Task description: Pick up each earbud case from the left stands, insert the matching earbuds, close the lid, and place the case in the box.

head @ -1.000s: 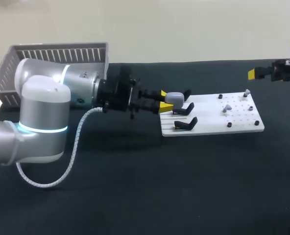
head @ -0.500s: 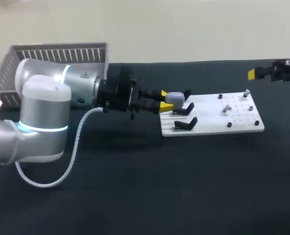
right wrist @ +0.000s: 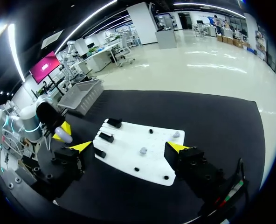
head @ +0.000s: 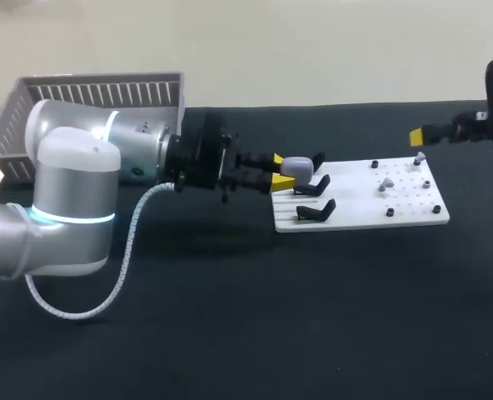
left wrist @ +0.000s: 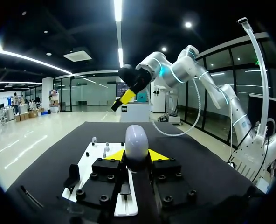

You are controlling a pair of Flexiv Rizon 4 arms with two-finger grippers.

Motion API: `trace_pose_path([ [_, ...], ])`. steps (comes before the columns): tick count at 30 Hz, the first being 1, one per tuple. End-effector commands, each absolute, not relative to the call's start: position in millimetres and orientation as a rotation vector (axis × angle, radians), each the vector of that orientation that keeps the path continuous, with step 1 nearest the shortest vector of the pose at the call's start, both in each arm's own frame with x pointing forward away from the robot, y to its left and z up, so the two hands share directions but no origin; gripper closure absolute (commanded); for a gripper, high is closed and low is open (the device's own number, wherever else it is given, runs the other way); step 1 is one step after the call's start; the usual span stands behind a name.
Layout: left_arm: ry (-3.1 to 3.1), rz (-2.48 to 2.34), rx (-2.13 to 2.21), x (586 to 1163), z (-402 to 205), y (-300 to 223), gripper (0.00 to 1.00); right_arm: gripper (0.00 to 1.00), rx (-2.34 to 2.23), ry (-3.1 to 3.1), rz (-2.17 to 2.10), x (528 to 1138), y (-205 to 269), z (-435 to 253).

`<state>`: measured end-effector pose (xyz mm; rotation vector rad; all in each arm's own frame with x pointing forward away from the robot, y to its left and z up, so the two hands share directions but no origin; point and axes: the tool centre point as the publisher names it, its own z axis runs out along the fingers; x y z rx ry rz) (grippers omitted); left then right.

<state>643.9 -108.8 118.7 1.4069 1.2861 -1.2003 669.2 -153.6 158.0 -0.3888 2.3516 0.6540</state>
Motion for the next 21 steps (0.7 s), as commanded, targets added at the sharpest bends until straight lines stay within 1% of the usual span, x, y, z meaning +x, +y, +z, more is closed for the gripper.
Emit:
trace_pose_path([
  [1, 1.282, -1.199, 1.403, 643.5, 117.5, -108.5, 1.00, 0.00, -0.403, 2.369, 0.574, 633.3, -135.9, 175.1],
  [10, 1.282, -1.199, 1.403, 643.5, 117.5, -108.5, 1.00, 0.00, -0.508, 2.463, 0.486, 606.2, -85.2, 178.4],
  [21, 1.282, -1.199, 1.403, 643.5, 117.5, -108.5, 1.00, 0.00, -0.610, 2.543, 0.378, 606.2, -42.8, 170.8],
])
